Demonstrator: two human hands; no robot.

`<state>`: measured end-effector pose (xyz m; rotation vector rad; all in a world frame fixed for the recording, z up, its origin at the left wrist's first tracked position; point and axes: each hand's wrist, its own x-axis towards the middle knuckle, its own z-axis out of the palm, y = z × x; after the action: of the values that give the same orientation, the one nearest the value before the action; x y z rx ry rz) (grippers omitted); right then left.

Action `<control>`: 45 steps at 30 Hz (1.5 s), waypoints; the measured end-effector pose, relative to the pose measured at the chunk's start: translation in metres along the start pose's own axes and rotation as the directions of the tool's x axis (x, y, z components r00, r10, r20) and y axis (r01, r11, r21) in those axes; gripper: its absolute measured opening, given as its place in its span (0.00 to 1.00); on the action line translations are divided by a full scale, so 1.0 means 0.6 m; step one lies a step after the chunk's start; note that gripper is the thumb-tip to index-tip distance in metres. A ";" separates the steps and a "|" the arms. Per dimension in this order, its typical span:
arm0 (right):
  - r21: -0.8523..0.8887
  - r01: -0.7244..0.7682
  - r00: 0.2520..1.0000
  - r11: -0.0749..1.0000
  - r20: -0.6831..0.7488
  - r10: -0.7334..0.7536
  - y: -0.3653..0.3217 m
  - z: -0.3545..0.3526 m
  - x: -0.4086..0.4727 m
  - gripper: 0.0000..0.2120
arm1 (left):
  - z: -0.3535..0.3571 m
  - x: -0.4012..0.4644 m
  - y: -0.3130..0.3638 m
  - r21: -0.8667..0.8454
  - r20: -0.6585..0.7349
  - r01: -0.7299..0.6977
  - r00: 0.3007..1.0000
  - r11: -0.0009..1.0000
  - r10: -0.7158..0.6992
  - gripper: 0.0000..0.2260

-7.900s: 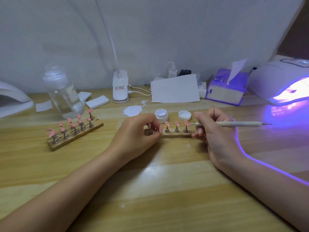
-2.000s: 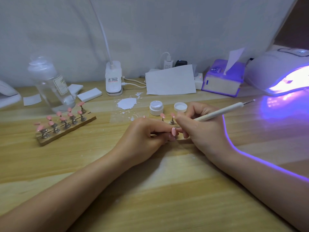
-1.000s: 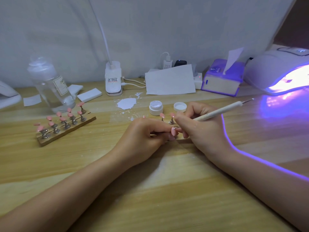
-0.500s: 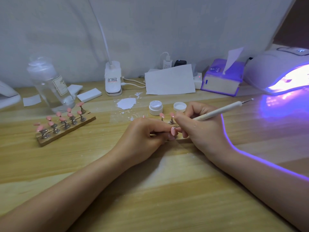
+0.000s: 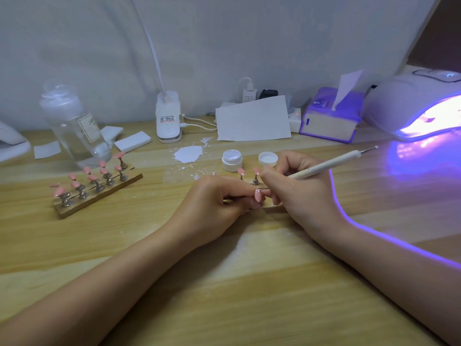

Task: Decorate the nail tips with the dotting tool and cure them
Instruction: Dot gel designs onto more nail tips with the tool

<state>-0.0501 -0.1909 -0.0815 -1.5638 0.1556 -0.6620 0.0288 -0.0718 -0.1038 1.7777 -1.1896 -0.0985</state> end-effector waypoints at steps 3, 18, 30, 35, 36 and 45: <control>0.006 -0.001 1.000 1.000 0.004 0.001 0.001 -0.001 0.001 0.15 | 0.000 0.000 0.000 -0.001 -0.001 0.007 1.000 1.000 -0.007 0.07; -0.010 0.000 1.000 1.000 0.000 0.000 0.000 0.000 0.000 0.13 | 0.000 0.000 0.004 -0.021 0.000 0.015 1.000 1.000 -0.015 0.10; -0.027 0.015 1.000 1.000 0.013 -0.014 0.001 -0.001 -0.001 0.15 | 0.000 0.001 0.000 -0.004 0.000 -0.003 1.000 1.000 0.003 0.08; -0.035 0.018 1.000 0.999 -0.006 -0.018 0.002 0.000 0.001 0.13 | 0.000 0.001 -0.002 0.015 -0.001 -0.020 1.000 1.000 0.020 0.07; -0.033 0.019 1.000 0.999 -0.002 -0.020 0.002 -0.001 0.001 0.14 | 0.000 0.001 -0.003 0.013 -0.002 -0.019 1.000 1.000 0.019 0.07; -0.041 0.023 1.000 0.999 0.001 -0.023 0.004 -0.001 0.001 0.17 | 0.000 0.001 -0.002 -0.009 0.001 -0.020 1.000 1.000 0.020 0.05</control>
<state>-0.0492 -0.1919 -0.0834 -1.6074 0.1520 -0.6802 0.0299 -0.0719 -0.1045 1.7574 -1.2057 -0.0925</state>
